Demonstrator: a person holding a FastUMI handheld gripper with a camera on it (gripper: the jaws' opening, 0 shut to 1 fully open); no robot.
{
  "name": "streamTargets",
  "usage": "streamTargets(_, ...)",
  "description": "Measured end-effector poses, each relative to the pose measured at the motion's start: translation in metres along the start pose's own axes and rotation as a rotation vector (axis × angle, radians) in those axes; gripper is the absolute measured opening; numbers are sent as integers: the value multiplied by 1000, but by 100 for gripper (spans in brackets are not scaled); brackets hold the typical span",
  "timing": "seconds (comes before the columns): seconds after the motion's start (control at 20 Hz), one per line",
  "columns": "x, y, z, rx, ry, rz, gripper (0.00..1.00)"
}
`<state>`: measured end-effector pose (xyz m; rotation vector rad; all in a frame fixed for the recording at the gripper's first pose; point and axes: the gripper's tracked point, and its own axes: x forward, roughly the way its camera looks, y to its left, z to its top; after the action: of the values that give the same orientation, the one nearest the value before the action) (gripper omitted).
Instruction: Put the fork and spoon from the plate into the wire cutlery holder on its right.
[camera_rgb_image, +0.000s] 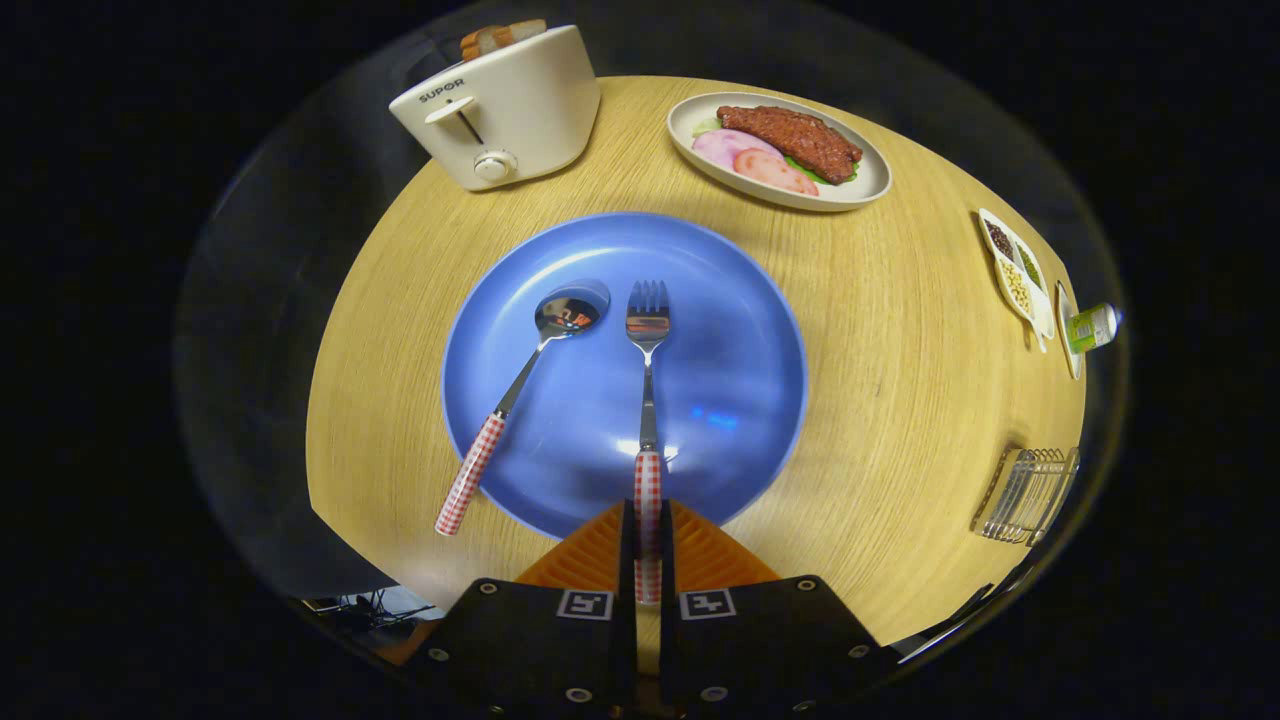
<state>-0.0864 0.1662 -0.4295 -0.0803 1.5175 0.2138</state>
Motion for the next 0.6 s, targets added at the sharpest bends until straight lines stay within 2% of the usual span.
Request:
streamTargets(0.3,-45,-58,-7,51,-56,-25,10)
streamTargets(0.6,-99,-138,-33,154,-78,-93,10)
